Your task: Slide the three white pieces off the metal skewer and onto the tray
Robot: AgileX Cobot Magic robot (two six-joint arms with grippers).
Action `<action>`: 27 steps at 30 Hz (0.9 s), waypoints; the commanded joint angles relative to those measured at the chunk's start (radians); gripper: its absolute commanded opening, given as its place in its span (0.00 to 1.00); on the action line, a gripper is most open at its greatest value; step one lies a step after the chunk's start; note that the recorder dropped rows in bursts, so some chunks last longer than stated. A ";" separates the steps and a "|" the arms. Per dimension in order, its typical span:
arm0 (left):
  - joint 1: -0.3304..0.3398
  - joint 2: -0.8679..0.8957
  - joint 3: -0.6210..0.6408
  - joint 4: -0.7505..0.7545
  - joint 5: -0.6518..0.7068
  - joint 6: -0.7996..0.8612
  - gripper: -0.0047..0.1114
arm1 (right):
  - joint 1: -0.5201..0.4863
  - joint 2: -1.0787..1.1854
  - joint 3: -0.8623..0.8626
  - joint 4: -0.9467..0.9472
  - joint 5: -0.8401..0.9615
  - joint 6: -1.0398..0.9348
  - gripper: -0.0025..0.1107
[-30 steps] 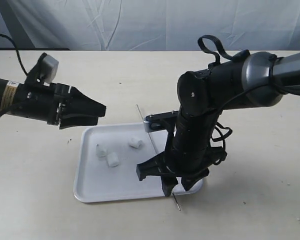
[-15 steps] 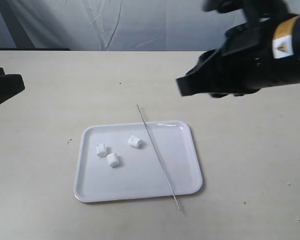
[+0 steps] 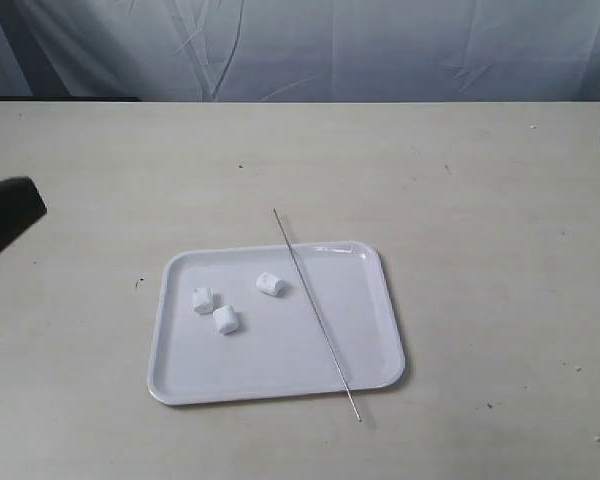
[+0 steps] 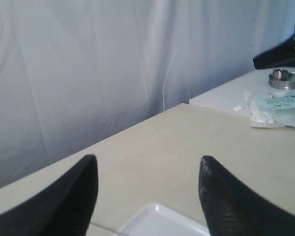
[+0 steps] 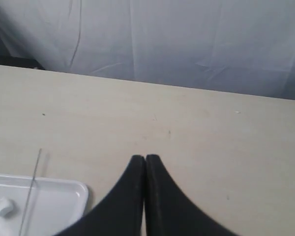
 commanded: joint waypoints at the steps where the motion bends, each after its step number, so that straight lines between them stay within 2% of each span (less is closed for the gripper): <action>1: -0.053 -0.014 0.005 0.061 -0.008 -0.013 0.53 | -0.007 -0.059 0.063 -0.053 0.032 0.006 0.02; 6: -0.096 0.003 0.005 0.073 -0.008 -0.089 0.53 | -0.028 -0.081 0.092 -0.028 0.020 0.006 0.02; 11: -0.128 0.003 0.005 0.090 -0.008 -0.085 0.53 | -0.054 -0.081 0.092 -0.032 0.061 0.006 0.02; 14: -0.128 0.003 0.005 0.094 -0.008 -0.085 0.53 | -0.112 -0.088 0.096 -0.014 0.051 0.006 0.02; 19: -0.128 0.003 0.005 0.096 -0.008 -0.085 0.53 | -0.224 -0.164 0.155 -0.005 -0.077 -0.007 0.02; 27: -0.135 -0.014 0.005 0.097 -0.008 -0.085 0.53 | -0.343 -0.363 0.336 0.070 -0.212 -0.187 0.02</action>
